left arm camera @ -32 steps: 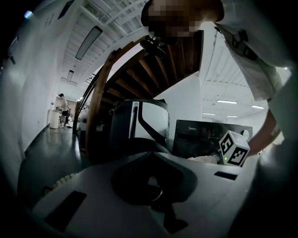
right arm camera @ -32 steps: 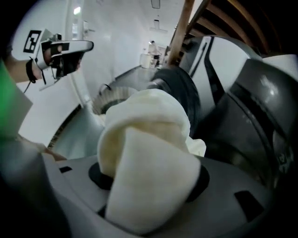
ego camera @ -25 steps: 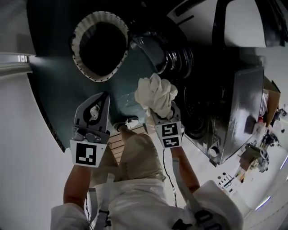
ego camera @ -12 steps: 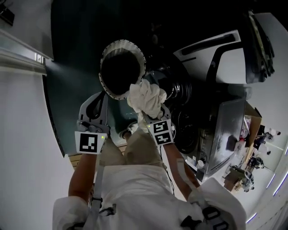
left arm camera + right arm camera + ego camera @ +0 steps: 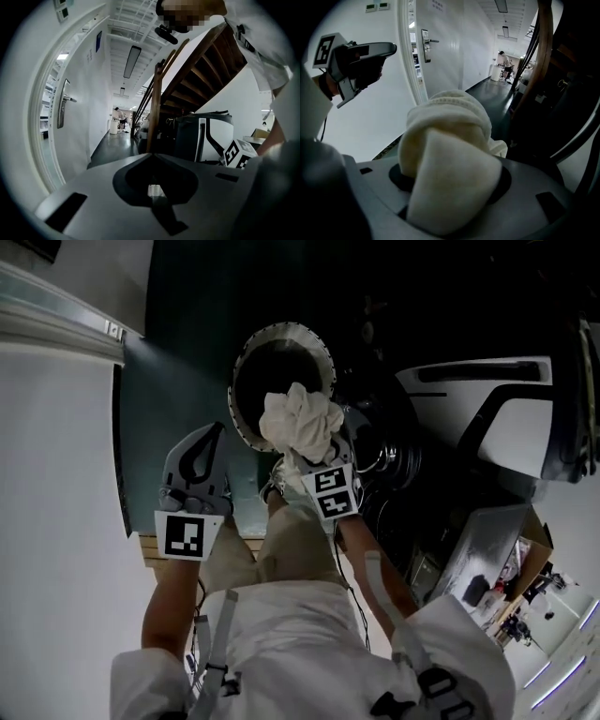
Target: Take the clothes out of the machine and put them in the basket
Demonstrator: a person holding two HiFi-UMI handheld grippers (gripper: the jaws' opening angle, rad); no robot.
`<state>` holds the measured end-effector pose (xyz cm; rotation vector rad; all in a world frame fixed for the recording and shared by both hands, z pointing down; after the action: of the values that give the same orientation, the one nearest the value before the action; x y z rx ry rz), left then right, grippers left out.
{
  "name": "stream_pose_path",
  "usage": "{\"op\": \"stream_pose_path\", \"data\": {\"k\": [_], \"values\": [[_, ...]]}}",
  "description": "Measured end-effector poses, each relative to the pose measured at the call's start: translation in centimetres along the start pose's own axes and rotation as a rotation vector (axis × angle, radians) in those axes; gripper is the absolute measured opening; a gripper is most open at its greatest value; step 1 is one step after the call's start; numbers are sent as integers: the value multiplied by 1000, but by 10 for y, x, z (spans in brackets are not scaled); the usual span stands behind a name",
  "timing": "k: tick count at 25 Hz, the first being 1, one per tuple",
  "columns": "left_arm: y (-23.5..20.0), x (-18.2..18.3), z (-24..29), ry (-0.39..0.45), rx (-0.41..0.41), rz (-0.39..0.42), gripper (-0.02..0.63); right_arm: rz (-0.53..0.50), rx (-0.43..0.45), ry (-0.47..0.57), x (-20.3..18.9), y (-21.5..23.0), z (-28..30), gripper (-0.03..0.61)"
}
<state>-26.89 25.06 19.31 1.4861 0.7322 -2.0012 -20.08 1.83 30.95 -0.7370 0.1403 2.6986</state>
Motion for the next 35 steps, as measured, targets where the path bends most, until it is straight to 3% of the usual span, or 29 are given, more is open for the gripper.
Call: {"op": "stream_pose_path", "data": {"k": [7,17,29,35], "values": [[11,-30,23,4,46,-8,12,9,67,7,-5,27,73,282],[-4,-62,20,-75,65,-29,12,34,82,-71,-9,40,193,285],[-8,-100,32,-104,111,-78,12,273,117,-132,-17,78,283,302],[-1,-105,36,-117,113,-92,12,323,113,-210,-32,85,316,311]]}}
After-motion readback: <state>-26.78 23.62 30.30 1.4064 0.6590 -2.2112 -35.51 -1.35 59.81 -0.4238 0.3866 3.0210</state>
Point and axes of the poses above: the fingertips, and each gripper's own axes: z forward along the fingers, y to its right, x out of its top, the point moved 9 cm from there along -z, backward along the fingers
